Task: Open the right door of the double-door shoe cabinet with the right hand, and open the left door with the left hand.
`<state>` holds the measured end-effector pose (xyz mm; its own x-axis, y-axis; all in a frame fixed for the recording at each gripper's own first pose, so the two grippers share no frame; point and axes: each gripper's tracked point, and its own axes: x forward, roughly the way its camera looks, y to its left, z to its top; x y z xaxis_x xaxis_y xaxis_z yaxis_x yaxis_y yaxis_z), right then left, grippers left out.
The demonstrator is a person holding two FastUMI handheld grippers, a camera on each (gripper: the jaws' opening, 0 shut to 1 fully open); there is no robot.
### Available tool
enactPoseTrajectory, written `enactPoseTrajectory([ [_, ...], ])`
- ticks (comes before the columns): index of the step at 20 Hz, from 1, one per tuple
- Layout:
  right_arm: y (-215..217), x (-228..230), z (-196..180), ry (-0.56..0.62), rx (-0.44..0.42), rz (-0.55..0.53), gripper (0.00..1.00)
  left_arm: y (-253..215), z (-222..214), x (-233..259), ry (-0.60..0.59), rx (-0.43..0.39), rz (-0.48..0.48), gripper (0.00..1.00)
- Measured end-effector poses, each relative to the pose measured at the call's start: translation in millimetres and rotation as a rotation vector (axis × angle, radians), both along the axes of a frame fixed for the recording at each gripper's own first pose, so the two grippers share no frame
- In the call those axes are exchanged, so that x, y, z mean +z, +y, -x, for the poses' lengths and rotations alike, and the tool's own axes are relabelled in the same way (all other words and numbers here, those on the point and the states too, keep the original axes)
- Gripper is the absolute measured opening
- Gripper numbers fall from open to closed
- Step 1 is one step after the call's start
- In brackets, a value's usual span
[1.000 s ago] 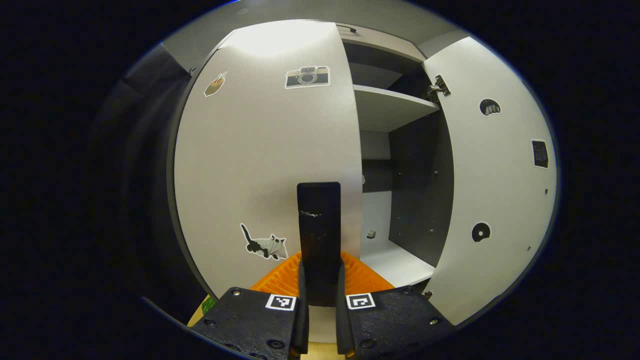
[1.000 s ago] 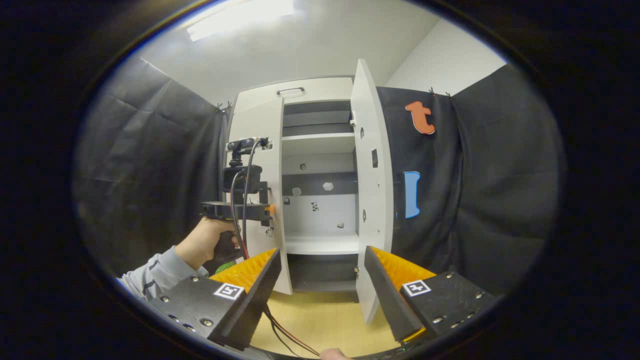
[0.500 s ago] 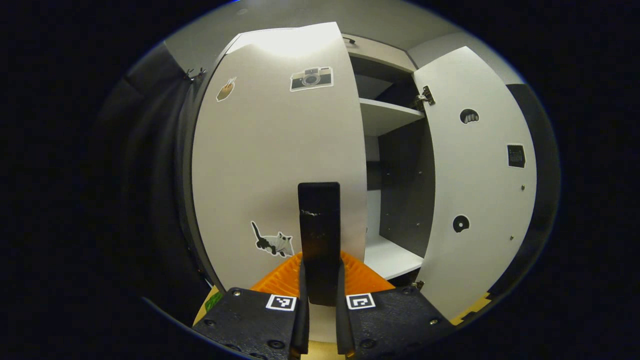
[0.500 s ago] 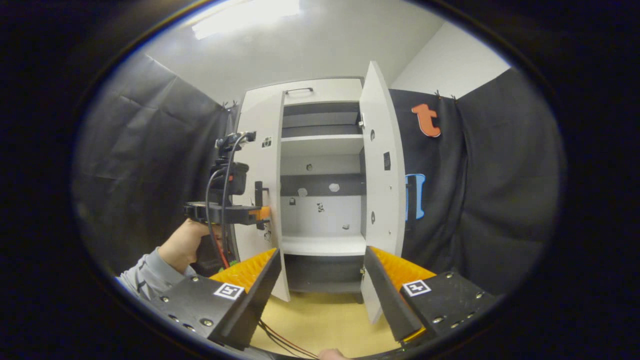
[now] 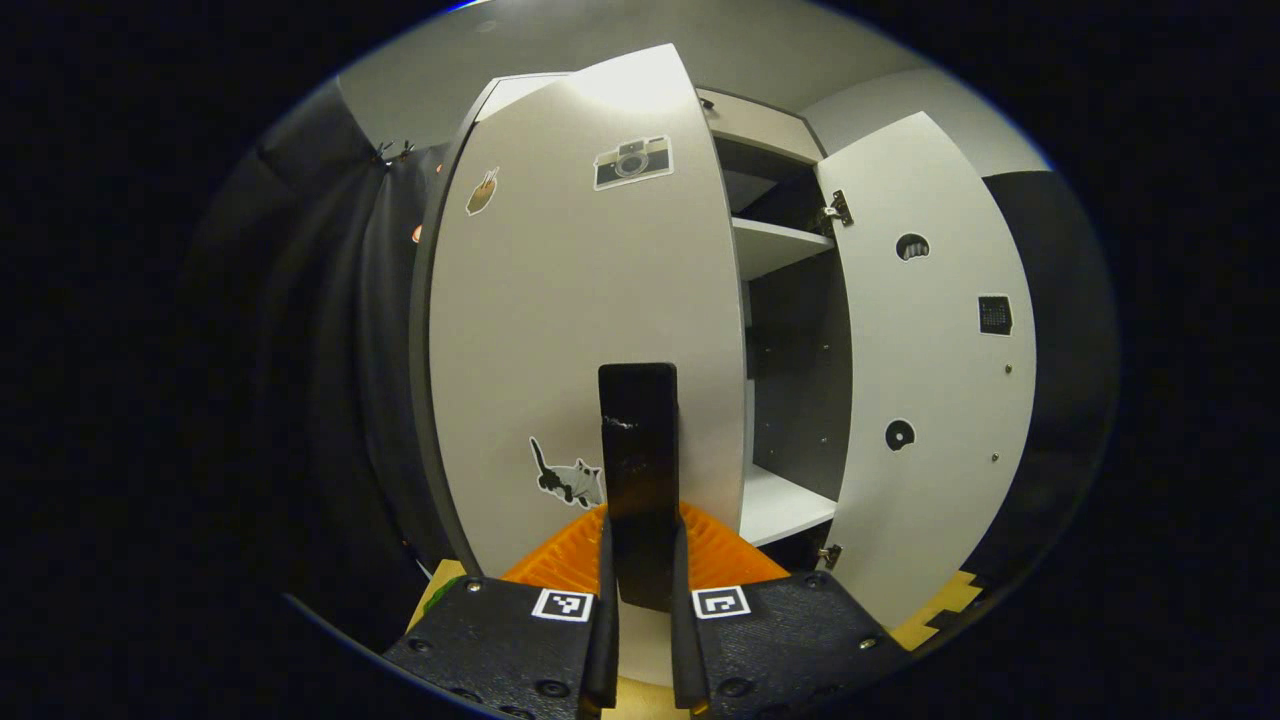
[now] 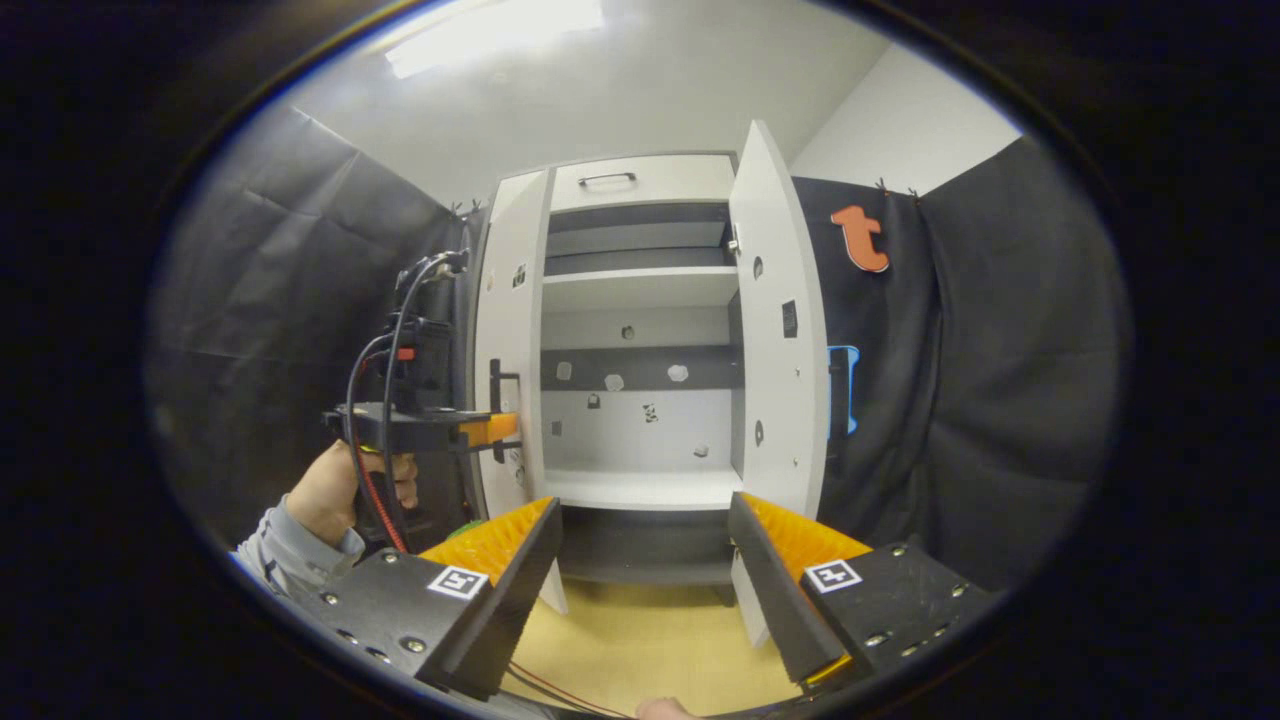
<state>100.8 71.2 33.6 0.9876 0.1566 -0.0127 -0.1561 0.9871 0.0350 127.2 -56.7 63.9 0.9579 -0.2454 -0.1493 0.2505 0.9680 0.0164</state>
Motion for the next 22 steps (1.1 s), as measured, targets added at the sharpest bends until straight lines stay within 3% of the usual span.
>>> enactPoseTrajectory([
  [4,10.2,0.1,-0.8,-0.001,0.009,0.003,0.99,14.5,13.5,1.7,0.001,-0.003,-0.005,0.22],
  [18,33.9,-5.2,-1.3,0.002,0.032,-0.002,1.0,80.4,49.1,9.0,-0.023,0.029,-0.018,0.21],
  [22,42.1,-7.8,-2.5,0.004,0.041,-0.016,0.99,98.6,53.2,10.1,-0.027,0.057,-0.019,0.16],
])
